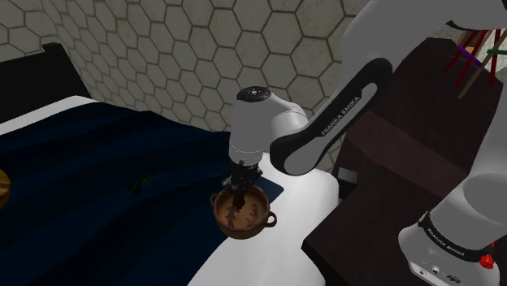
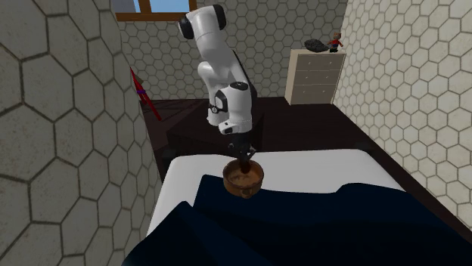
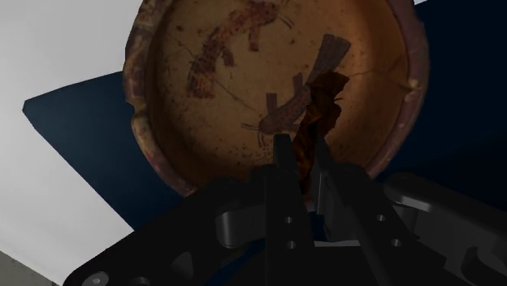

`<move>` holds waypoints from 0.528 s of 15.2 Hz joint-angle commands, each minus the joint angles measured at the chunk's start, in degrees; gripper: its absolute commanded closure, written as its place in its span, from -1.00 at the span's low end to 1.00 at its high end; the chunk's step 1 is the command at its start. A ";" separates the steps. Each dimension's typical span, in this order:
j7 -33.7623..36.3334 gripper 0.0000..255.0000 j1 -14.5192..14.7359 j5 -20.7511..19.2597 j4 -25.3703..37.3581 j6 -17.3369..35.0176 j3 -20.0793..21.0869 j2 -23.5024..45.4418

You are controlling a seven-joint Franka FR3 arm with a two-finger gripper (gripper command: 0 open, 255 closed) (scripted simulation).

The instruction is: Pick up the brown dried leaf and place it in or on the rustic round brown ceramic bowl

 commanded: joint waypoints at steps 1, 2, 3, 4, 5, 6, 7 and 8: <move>1.31 1.00 1.23 -1.88 0.08 1.03 -1.51 1.37; 1.94 1.00 1.85 -2.79 0.15 1.55 -2.29 2.05; 2.57 1.00 2.48 -3.69 0.23 2.06 -3.08 2.74; 3.19 1.00 3.11 -4.58 0.33 2.56 -3.86 3.42; 3.81 1.00 3.73 -5.46 0.43 3.06 -4.66 4.10; 4.41 1.00 4.36 -6.32 0.56 3.56 -5.45 4.78; 5.09 1.00 5.09 -7.28 0.71 4.13 -6.36 5.56; 5.09 1.00 5.09 -7.27 0.71 4.13 -6.37 5.56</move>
